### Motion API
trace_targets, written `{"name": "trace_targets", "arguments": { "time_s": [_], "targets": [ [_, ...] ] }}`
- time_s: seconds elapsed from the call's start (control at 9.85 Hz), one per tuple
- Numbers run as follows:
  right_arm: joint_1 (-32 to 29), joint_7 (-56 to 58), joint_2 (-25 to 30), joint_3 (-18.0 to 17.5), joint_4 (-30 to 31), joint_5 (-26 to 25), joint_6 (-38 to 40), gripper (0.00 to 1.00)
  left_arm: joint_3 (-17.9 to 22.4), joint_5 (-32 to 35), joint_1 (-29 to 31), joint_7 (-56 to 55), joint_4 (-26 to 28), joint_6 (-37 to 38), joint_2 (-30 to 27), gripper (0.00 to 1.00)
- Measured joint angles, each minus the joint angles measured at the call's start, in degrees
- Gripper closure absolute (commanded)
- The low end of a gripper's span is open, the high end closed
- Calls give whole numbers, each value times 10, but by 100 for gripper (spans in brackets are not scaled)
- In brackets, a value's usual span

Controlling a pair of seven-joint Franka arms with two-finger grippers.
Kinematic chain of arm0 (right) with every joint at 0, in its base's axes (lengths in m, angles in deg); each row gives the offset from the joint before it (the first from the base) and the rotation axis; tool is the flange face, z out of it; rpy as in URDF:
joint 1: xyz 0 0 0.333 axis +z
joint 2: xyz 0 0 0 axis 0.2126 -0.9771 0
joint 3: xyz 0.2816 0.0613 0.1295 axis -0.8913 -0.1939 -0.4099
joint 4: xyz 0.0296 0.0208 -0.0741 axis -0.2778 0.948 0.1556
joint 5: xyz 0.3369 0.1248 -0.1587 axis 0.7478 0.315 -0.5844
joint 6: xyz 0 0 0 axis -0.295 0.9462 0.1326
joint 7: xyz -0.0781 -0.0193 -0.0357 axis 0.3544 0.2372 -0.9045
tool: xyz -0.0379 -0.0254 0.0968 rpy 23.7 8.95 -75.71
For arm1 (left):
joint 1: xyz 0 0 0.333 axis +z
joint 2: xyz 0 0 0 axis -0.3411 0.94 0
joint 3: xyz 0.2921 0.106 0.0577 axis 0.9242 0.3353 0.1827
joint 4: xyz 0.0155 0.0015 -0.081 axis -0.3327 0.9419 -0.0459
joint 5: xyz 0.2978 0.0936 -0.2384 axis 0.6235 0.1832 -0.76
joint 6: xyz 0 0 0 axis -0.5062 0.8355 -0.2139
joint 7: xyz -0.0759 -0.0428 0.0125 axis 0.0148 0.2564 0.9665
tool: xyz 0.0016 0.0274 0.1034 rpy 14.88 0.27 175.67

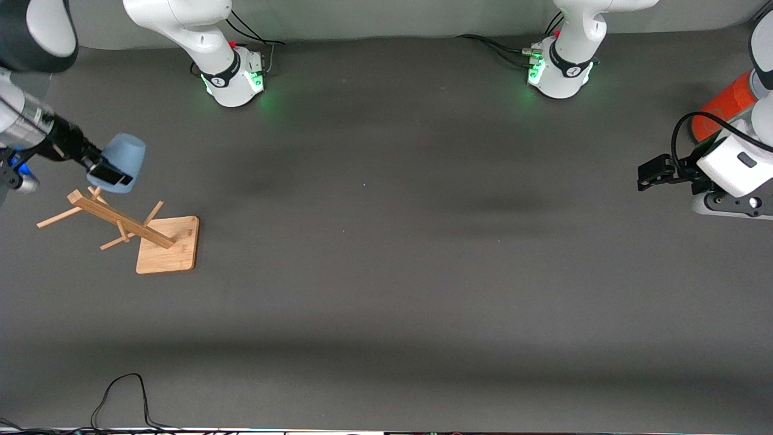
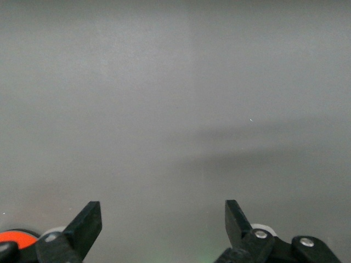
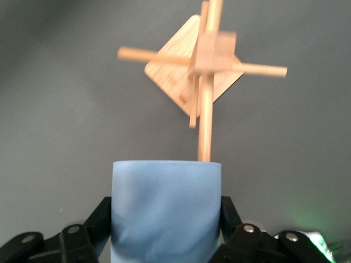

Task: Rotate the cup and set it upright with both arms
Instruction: 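Carry the blue cup toward the table middle with the right gripper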

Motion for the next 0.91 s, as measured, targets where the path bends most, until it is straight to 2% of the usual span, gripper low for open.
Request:
{"name": "trace_targets", "arguments": {
  "time_s": [0.3,0.51,0.71,0.91],
  "targets": [
    [117,-194,34,-4,-1,1,27,51,0,0,0,0,0,0,0,0],
    [225,-381,26,-5,-17,3,26,51,1,0,1,-1,1,0,0,0],
    [331,-575,-42,-7,-76,3,17,51,5,0,2,-1,1,0,5,0],
    [396,-722,-173,-7,-173,3,7,49,8,0,4,-1,1,-1,13,0]
  ]
}}
